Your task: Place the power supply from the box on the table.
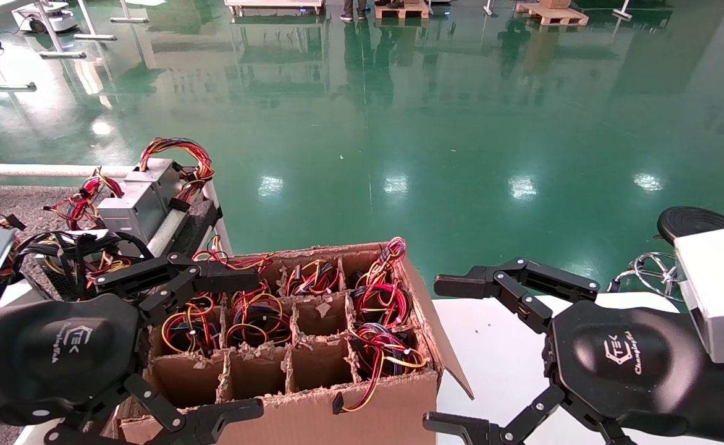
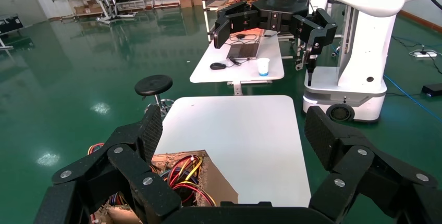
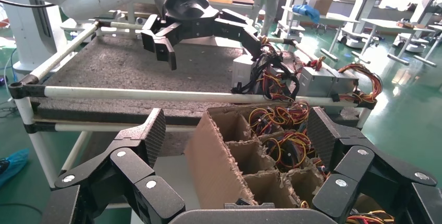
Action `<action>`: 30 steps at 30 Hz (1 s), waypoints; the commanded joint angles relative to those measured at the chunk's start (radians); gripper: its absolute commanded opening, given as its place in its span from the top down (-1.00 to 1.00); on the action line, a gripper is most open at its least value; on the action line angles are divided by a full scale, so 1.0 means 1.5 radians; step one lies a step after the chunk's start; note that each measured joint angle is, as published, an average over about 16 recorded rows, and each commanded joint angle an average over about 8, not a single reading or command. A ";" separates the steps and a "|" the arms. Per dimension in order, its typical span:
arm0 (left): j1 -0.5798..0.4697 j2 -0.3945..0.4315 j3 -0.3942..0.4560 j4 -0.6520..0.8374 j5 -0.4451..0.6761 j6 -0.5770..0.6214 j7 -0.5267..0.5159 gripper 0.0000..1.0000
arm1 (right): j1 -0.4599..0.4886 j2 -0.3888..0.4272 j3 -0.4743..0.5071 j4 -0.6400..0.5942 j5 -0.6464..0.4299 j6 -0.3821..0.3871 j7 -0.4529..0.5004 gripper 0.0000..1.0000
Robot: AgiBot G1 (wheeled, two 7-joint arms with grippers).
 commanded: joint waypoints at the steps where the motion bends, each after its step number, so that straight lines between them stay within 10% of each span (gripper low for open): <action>1: 0.000 0.000 0.000 0.000 0.000 0.000 0.000 -1.00 | 0.000 0.000 0.000 0.000 0.000 0.000 0.000 -1.00; 30: -0.001 -0.001 0.001 0.000 0.002 0.000 0.001 -1.00 | 0.000 0.000 0.000 0.000 0.000 0.000 0.000 -1.00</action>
